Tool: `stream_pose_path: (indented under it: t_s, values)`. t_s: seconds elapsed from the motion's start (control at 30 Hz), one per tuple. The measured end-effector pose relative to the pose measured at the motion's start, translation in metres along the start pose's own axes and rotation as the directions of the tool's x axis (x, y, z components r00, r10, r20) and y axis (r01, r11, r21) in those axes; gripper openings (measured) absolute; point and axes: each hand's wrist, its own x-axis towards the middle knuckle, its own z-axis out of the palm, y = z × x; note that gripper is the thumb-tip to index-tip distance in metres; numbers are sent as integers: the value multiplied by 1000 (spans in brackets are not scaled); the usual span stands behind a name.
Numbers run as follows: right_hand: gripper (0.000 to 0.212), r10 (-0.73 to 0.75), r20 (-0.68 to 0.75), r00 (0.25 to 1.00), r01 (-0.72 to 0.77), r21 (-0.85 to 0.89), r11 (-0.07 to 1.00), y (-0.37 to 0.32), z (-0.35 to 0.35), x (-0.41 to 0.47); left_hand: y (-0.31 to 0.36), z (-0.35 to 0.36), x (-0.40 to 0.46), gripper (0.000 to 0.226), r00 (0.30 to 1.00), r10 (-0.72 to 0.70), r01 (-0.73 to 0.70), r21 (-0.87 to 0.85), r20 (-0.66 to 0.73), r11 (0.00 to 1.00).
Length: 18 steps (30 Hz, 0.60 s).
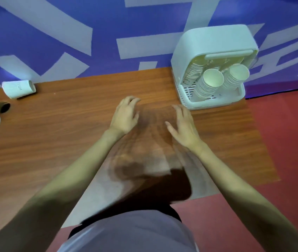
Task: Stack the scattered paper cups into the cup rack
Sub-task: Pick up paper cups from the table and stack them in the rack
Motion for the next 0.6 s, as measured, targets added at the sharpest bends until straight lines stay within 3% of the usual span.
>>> stream_pose_path:
  t_s: [0.27,0.6]
  values:
    - [63,-206,199,958,221,-60,973,-134,63,35,-143,-71,-111,48,920,-381,379,-34,-91,925]
    - [68,-388,398,831,446,-61,893,-326,166,109,-296,-179,-203,48,679,-656,641,-170,-329,748]
